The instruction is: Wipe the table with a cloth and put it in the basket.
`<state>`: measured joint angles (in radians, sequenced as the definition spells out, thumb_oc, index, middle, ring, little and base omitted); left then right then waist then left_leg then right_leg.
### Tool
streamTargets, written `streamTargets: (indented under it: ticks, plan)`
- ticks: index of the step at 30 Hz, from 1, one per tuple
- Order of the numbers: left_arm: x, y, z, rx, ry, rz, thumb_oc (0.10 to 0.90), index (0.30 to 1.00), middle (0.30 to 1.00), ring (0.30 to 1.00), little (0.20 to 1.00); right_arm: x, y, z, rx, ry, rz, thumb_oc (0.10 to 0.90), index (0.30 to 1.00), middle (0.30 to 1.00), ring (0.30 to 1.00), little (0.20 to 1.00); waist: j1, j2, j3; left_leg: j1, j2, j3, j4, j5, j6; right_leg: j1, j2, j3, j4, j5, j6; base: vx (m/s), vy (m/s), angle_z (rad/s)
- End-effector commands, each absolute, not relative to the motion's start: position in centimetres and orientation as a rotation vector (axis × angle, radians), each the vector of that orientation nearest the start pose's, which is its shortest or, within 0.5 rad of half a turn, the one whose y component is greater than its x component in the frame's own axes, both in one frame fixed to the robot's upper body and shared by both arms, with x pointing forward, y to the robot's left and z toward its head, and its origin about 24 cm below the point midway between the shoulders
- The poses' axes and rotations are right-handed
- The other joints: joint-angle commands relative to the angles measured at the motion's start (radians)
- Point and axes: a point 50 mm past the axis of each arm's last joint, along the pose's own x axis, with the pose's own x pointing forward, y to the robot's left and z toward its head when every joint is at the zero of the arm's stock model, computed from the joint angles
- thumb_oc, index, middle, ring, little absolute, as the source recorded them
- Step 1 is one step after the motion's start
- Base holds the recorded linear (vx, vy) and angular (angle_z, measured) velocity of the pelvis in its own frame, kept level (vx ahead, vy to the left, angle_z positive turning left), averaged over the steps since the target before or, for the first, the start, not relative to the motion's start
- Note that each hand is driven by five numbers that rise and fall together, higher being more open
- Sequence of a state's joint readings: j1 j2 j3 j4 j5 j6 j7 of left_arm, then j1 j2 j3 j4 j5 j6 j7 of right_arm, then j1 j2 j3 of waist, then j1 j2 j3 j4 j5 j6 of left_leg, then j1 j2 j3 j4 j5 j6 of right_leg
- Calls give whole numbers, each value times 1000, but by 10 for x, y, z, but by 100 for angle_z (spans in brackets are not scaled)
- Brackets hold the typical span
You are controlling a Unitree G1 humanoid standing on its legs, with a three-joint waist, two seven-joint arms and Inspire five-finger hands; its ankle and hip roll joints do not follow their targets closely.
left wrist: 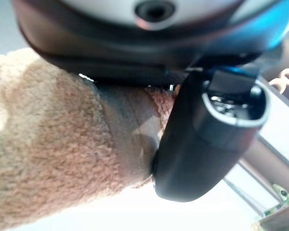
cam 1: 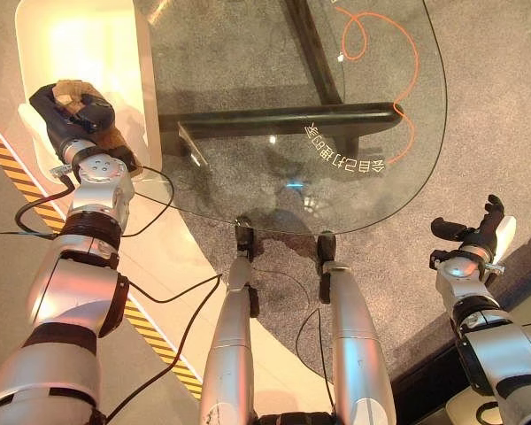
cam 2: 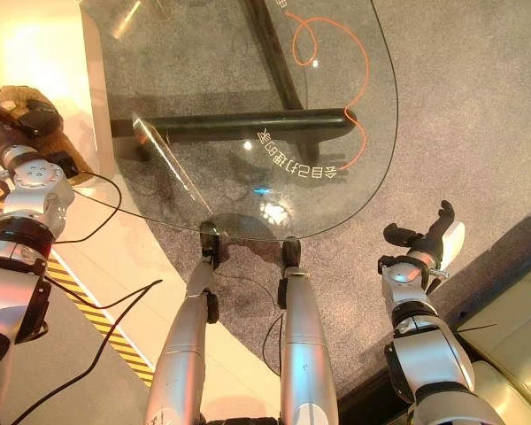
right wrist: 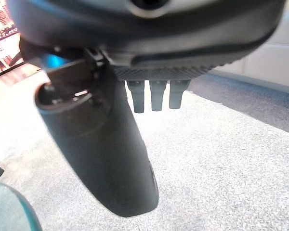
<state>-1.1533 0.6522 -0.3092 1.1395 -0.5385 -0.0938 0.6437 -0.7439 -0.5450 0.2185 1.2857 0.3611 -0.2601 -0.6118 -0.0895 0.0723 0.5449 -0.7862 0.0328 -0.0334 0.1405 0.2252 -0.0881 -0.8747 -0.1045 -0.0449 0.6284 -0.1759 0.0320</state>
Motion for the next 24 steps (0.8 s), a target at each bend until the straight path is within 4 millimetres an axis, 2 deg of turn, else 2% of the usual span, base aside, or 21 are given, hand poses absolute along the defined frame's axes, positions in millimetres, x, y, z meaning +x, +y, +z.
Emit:
streamTargets:
  ticks: [1, 4, 5, 6, 7, 24]
  plan:
    - [365, 339, 300, 193, -401, 1006, 396, 554, 554, 554, 496, 319, -346, 70, -390, 133, -924, 800, 900, 900, 900, 900, -2, -24, -25, 43, -64, 84, 190, -236, 65, 74, 69, -6, -244, 129, 17, 0, 0, 0]
    - [366, 336, 303, 204, -418, 1000, 435, 587, 587, 587, 535, 319, -345, 70, -387, 132, -924, 800, 900, 900, 900, 900, -3, -27, -25, 37, -63, 85, 189, -230, 66, 68, 70, -7, -246, 138, 16, 0, 0, 0]
    - [366, 335, 303, 209, -417, 998, 575, 707, 707, 707, 675, 319, -345, 68, -389, 135, -923, 800, 900, 900, 900, 900, -3, -28, -25, 42, -63, 85, 191, -238, 66, 73, 71, -7, -243, 131, 17, 0, 0, 0]
    - [366, 335, 303, 210, -416, 998, 665, 785, 785, 785, 765, 319, -345, 68, -388, 135, -922, 800, 900, 900, 900, 900, -3, -28, -25, 42, -63, 85, 191, -237, 67, 73, 72, -7, -243, 131, 17, 0, 0, 0]
    - [366, 336, 303, 210, -418, 996, 800, 900, 900, 900, 900, 319, -345, 68, -389, 135, -922, 800, 900, 900, 900, 900, -3, -29, -25, 42, -63, 84, 190, -237, 67, 73, 71, -7, -243, 132, 17, 0, 0, 0]
    - [366, 329, 312, 237, -489, 987, 800, 900, 900, 900, 900, 318, -342, 65, -383, 136, -915, 800, 900, 900, 900, 900, -2, -34, -25, 47, -61, 83, 190, -237, 68, 77, 75, -7, -241, 134, 15, 0, 0, 0]
